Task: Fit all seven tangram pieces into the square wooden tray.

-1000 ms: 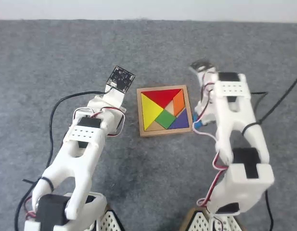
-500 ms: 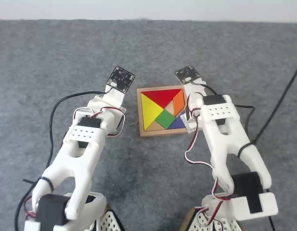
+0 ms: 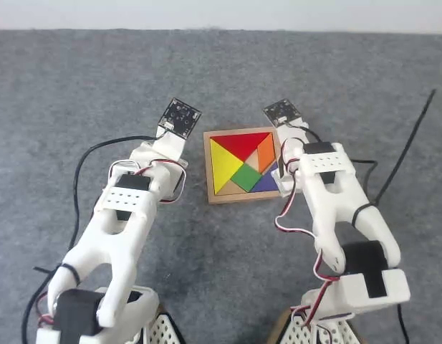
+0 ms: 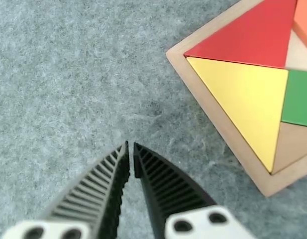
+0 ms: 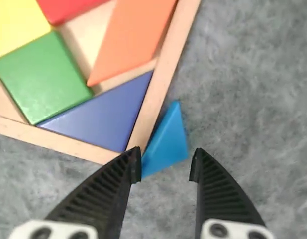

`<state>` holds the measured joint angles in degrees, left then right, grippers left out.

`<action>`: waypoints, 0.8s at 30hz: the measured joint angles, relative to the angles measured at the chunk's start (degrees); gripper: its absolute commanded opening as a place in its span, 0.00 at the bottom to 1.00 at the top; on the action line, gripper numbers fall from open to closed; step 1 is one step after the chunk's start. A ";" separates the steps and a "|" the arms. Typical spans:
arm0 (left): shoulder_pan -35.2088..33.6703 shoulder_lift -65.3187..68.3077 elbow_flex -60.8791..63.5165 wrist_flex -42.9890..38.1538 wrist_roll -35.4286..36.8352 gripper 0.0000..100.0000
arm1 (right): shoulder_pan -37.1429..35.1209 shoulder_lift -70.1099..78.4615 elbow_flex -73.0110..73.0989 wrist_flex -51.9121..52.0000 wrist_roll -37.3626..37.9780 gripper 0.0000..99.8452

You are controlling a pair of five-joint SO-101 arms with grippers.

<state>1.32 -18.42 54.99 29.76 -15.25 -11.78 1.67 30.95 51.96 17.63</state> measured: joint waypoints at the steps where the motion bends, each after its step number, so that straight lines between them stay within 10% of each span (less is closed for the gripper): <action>1: 0.00 0.00 0.00 0.00 0.00 0.01 | -0.09 0.00 0.00 0.00 0.00 0.17; 24: -0.09 0.00 0.00 0.00 0.00 0.01 | -3.25 3.43 -0.44 1.14 0.00 0.26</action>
<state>1.23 -18.42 54.99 29.76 -15.25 -15.03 5.10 30.51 53.10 17.63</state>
